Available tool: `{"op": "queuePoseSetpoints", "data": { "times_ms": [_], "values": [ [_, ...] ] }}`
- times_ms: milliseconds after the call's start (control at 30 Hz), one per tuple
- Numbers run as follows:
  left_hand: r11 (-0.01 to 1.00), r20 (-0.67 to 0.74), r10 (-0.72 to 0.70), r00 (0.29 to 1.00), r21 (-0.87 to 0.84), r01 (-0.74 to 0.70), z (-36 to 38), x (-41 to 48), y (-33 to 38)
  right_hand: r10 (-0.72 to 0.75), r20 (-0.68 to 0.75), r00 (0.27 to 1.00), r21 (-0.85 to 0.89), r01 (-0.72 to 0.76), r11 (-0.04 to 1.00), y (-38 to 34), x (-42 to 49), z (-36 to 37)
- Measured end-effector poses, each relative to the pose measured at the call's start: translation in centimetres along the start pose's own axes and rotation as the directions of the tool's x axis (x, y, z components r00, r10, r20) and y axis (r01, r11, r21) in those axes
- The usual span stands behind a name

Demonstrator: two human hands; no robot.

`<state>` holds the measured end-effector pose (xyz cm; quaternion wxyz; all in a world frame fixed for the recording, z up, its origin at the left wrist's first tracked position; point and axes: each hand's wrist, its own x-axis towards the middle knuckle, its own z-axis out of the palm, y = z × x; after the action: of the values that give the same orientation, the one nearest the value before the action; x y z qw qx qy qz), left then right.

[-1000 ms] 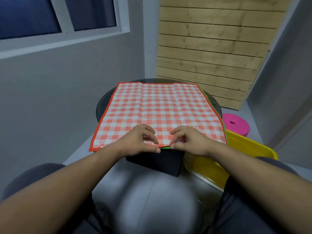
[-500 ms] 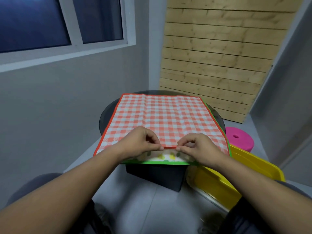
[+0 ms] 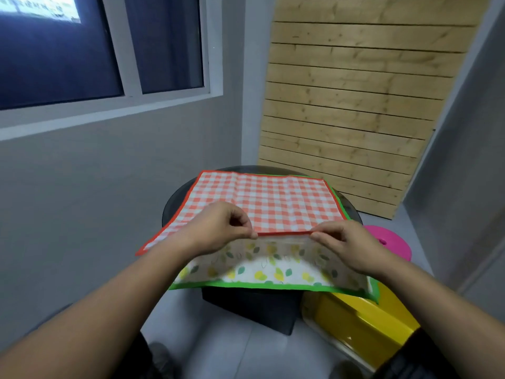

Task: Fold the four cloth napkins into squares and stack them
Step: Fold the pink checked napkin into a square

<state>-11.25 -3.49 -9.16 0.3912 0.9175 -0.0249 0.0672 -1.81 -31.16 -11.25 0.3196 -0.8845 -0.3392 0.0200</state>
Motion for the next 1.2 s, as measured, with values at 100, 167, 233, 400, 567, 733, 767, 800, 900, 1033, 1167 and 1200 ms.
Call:
{"op": "queuePoseSetpoints", "data": {
  "times_ms": [100, 167, 233, 400, 567, 733, 767, 800, 900, 1033, 1167, 1200],
  "values": [
    [0.998, -0.079, 0.041, 0.996, 0.052, -0.036, -1.6, 2.0, 0.7, -0.028, -0.106, 0.994, -0.034, 0.025, 0.999, 0.0, 2.1, -1.1],
    [0.990, -0.140, 0.062, 0.988, 0.131, -0.044, -2.6, 3.8, 0.8, -0.044, -0.164, 0.986, -0.078, 0.031, 0.996, 0.6, 4.1, -1.5],
    [0.979, -0.170, 0.073, 0.983, 0.199, -0.039, -3.6, 5.8, 0.7, -0.062, -0.198, 0.978, -0.159, 0.030, 0.987, 1.3, 6.1, -1.7],
    [0.935, -0.164, 0.065, 0.984, 0.354, -0.002, -4.4, 11.0, -0.5, -0.115, -0.184, 0.976, -0.403, 0.032, 0.914, 2.4, 10.7, -2.4],
    [0.810, -0.143, 0.146, 0.979, 0.586, -0.035, -3.5, 15.9, -2.7, -0.125, -0.099, 0.987, -0.655, 0.030, 0.755, 4.5, 15.1, -2.4],
    [0.712, -0.081, 0.247, 0.966, 0.691, -0.124, -2.9, 20.2, -5.4, -0.121, -0.070, 0.990, -0.702, 0.037, 0.711, 7.1, 18.5, -1.5],
    [0.723, -0.080, 0.221, 0.972, 0.682, -0.108, -2.6, 20.9, -6.2, -0.111, -0.063, 0.992, -0.705, 0.034, 0.708, 7.8, 19.1, -1.1],
    [0.744, -0.083, 0.188, 0.979, 0.662, -0.087, -2.2, 21.5, -6.8, -0.097, -0.049, 0.994, -0.707, 0.034, 0.706, 8.4, 19.6, -0.7],
    [0.882, -0.121, 0.033, 0.992, 0.470, 0.029, -0.6, 22.6, -9.1, -0.011, 0.046, 0.999, -0.645, 0.038, 0.763, 10.1, 20.7, 0.3],
    [0.948, -0.078, -0.120, 0.990, 0.285, 0.138, 1.7, 22.7, -12.0, 0.125, 0.192, 0.973, -0.420, -0.034, 0.907, 12.0, 21.2, 1.2],
    [0.969, -0.073, -0.147, 0.986, 0.189, 0.159, 2.5, 22.7, -13.0, 0.131, 0.191, 0.973, -0.352, -0.057, 0.934, 13.1, 21.5, 0.9],
    [0.973, -0.085, -0.156, 0.984, 0.156, 0.168, 2.6, 22.8, -13.2, 0.124, 0.188, 0.974, -0.356, -0.050, 0.933, 13.0, 21.5, 0.7]
  ]
}}
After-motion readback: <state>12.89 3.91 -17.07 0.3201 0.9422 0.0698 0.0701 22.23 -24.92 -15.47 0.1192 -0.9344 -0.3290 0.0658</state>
